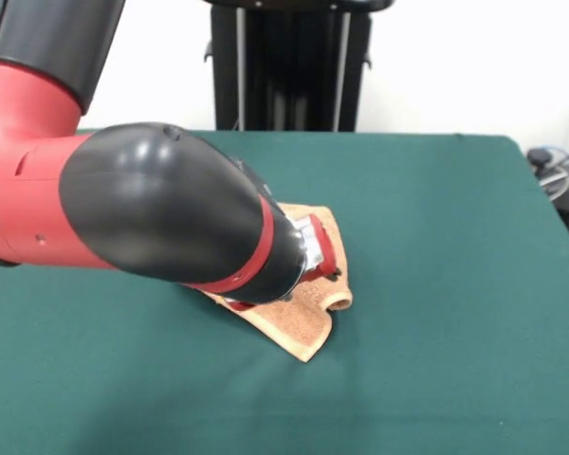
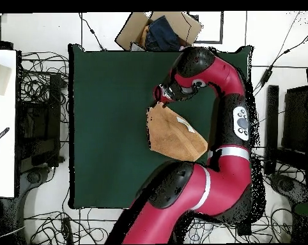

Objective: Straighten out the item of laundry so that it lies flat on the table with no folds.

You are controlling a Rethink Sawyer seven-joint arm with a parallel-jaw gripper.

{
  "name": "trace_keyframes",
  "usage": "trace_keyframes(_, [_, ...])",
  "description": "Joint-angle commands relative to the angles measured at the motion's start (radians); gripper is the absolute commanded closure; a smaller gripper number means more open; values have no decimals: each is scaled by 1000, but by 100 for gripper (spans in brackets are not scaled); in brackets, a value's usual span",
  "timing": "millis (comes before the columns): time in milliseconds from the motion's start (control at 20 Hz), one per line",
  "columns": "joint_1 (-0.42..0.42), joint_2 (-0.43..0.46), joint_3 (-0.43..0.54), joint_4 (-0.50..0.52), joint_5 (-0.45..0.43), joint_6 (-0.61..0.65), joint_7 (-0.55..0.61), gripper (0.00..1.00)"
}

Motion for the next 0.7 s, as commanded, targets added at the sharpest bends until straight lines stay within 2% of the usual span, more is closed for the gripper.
trace_keyframes(50, [0, 55, 40, -71, -45, 90, -36, 0])
trace_keyframes(700, [1, 139, 62, -225, -74, 163, -105, 0])
